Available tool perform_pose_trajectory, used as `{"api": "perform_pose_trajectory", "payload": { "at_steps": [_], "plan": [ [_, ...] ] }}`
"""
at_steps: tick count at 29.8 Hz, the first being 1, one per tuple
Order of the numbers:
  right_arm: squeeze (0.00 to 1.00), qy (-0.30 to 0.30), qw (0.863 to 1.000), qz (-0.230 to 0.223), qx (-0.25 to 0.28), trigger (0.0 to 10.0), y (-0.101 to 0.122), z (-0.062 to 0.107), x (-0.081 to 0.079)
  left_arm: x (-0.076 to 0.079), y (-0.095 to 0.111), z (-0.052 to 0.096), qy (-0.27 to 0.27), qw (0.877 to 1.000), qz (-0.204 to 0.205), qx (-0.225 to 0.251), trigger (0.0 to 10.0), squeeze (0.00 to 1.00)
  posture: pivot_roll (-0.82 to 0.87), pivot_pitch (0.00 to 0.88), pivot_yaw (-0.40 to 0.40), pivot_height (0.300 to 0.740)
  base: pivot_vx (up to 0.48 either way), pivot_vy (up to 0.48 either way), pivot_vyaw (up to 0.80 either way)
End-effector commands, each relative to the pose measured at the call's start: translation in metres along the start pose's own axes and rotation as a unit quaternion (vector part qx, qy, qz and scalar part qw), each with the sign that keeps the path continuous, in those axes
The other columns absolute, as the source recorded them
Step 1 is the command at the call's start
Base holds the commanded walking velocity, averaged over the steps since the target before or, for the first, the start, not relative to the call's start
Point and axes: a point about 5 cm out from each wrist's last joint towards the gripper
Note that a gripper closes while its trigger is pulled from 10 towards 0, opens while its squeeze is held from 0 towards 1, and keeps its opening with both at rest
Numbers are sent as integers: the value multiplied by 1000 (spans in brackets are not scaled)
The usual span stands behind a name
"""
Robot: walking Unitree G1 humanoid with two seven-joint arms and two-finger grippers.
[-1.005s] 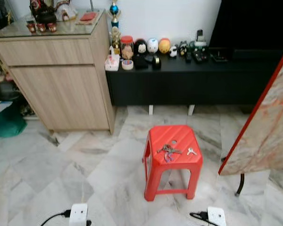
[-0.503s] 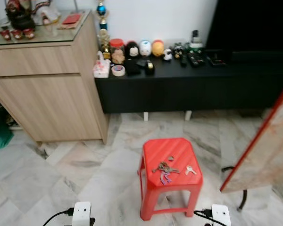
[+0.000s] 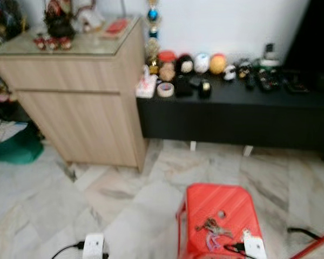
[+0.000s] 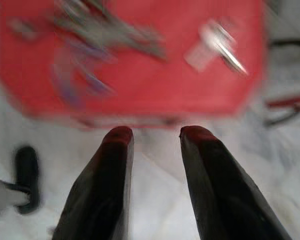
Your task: Hang keys on a hook
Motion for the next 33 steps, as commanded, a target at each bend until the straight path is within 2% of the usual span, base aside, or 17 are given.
{"api": "perform_pose_trajectory", "payload": {
  "at_steps": [1, 9, 14, 15, 17, 20, 27, 29, 31, 32, 33],
  "plan": [
    [0, -12, 1000, -9, -14, 10000, -11, 2, 9, 4, -1, 0, -2, 1000, 4, -2, 10000, 0, 16, 28, 13, 740, 0, 0, 0],
    [0, 2, 998, -44, 45, 10000, 9, 1, 9, 3, 2, 0, -1, 1000, 11, 10, 10000, 0, 17, 32, 11, 740, 0, 0, 0],
    [0, -6, 992, -53, 111, 10000, 38, 0, 9, -2, 23, -4, 5, 998, 31, 56, 10000, 0, 13, 29, 8, 740, 0, 0, 0],
    [0, -8, 989, -52, 138, 10000, 49, 0, 8, 0, 35, -6, -2, 997, 25, 78, 10000, 0, 13, 29, 8, 740, 0, 0, 0],
    [0, -8, 988, -51, 147, 10000, 52, 1, 8, 1, 39, -7, -5, 996, 23, 86, 10000, 0, 13, 29, 8, 740, 0, 0, 0],
    [0, -4, 978, -62, 198, 10000, 72, 3, 7, 7, 58, -9, -16, 992, 25, 126, 10000, 0, 2, 17, 9, 740, 0, 0, 0],
    [0, -11, 968, -73, 238, 10000, 86, 6, 6, 15, 78, -9, -28, 983, 43, 177, 10000, 0, 1, 1, 8, 740, 0, 0, 0],
    [0, -2, 960, -66, 272, 10000, 96, 9, 0, 18, 99, -7, -41, 971, 42, 234, 10000, 0, 5, 0, 6, 740, 0, 0, 0],
    [0, -3, 954, -69, 293, 10000, 103, 12, 0, 19, 110, -5, -46, 963, 39, 263, 10000, 0, 5, 0, 6, 740, 0, 0, 0],
    [0, -3, 954, -69, 293, 10000, 103, 12, 0, 19, 110, -5, -46, 963, 39, 263, 10000, 0, 5, 0, 6, 740, 0, 0, 0],
    [0, -4, 948, -67, 312, 10000, 110, 14, 0, 19, 118, -3, -49, 956, 36, 288, 10000, 0, 2, 0, 7, 740, 0, 0, 0]
  ]
}}
Point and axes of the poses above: a point about 5 cm out from each wrist's last joint towards the gripper, its own z axis pointing back from the gripper into the wrist, its own y axis along the axis of the wrist's last joint, x = y × z, and after that the axes turned 1 degree about z, right-handed
